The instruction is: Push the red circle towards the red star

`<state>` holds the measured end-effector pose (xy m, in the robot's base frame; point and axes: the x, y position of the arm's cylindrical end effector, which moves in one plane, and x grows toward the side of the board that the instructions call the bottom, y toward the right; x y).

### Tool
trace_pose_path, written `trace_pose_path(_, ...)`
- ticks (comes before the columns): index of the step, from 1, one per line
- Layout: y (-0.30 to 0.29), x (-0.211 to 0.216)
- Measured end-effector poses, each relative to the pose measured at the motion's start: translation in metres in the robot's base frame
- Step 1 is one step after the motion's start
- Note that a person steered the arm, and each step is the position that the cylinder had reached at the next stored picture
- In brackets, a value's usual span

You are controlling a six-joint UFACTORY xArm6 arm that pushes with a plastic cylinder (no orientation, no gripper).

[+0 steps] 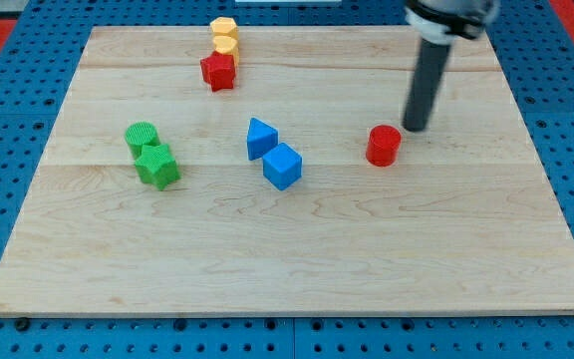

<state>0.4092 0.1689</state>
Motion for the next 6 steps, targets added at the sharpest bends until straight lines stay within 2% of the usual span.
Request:
trace_pose_path(1,0.004,0.048)
trace_pose_path(3,-0.040,0.006)
trace_pose_path(4,-0.080,0.003)
trace_pose_path(6,-0.112,0.020)
